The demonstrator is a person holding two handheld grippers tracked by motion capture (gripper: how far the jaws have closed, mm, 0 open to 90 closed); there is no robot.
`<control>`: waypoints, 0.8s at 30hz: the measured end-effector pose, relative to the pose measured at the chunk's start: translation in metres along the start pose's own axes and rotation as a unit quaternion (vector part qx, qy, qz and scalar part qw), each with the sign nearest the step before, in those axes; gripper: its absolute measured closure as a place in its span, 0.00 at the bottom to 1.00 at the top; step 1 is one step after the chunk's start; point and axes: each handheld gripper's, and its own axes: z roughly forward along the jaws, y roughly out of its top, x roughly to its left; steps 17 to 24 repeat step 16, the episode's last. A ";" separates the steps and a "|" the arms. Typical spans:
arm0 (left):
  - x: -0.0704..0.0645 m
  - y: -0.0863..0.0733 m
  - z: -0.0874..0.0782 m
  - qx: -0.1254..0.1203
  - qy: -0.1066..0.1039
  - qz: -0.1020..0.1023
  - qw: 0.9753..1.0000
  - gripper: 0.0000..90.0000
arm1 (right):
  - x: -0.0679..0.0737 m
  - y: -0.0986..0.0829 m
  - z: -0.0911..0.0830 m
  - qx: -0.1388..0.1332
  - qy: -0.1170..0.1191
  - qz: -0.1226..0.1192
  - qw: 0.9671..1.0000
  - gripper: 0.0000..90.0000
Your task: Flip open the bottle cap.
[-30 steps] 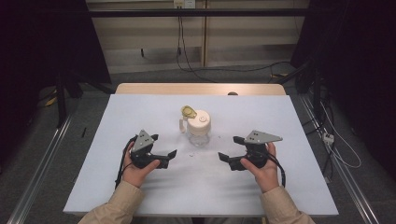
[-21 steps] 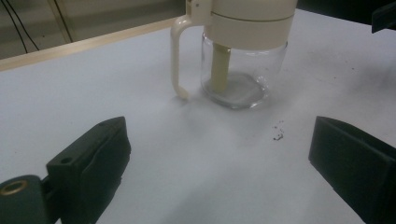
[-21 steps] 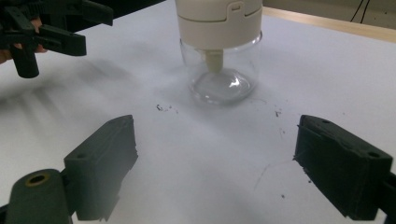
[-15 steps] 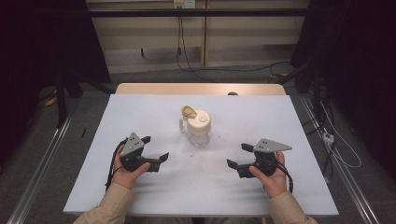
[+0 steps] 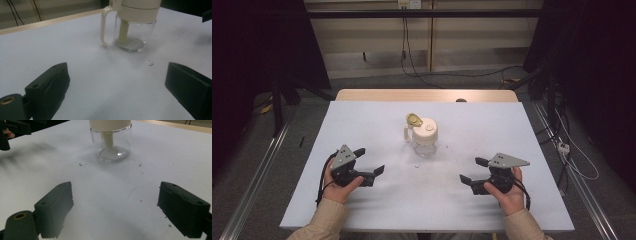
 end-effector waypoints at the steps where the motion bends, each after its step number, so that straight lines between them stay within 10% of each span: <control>1: 0.001 -0.001 -0.001 0.001 0.001 0.000 1.000 0.06 | -0.001 -0.002 -0.001 0.002 0.000 0.002 1.000 0.13; 24: 0.010 -0.009 -0.011 0.006 -0.001 -0.005 1.000 0.06 | -0.006 -0.008 -0.004 0.004 -0.011 0.012 1.000 0.13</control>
